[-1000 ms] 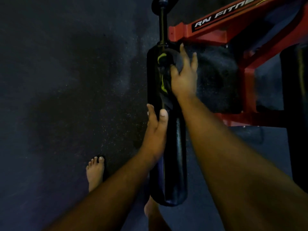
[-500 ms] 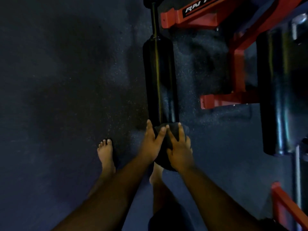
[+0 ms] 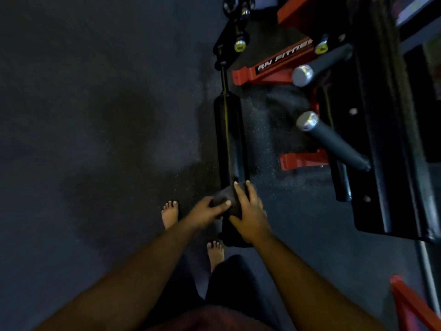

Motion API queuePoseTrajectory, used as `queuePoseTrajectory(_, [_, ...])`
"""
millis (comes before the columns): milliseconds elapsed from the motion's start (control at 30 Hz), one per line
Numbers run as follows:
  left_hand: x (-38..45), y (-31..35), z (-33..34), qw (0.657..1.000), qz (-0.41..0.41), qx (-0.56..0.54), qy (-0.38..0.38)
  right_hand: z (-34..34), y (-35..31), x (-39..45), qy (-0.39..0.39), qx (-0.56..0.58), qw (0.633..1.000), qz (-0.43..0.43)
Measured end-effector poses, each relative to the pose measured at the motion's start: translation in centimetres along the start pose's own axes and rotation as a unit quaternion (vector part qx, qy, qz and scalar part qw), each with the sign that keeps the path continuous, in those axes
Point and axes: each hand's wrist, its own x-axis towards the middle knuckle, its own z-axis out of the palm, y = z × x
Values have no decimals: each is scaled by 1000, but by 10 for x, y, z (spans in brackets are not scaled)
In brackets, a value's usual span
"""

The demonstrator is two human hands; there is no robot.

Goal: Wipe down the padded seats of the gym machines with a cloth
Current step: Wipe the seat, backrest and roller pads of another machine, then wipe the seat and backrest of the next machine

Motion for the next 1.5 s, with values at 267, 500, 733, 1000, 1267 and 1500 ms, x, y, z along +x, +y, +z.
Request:
queuePoseTrajectory(267, [-120,33,26,967,134,94,195,-49,-16,-65,14,-12,986,-168])
queuePoseTrajectory(500, [-224,51,55,914,217,122,321,-73,-68,-135,111,28,957,-265])
queuePoseTrajectory(733, [-319,36,31,857,294,188,378,-86,-157,-186,133,197,921,-308])
queuePoseTrajectory(1000, [-425,-32,-40,813,252,134,507,-64,-280,-252,126,124,902,-395])
queuePoseTrajectory(1267, [-586,-162,-160,749,124,180,626,-8,-417,-308,113,-173,841,-500])
queuePoseTrajectory(1500, [-700,-236,-212,687,58,162,706,81,-518,-338,97,-189,805,-553])
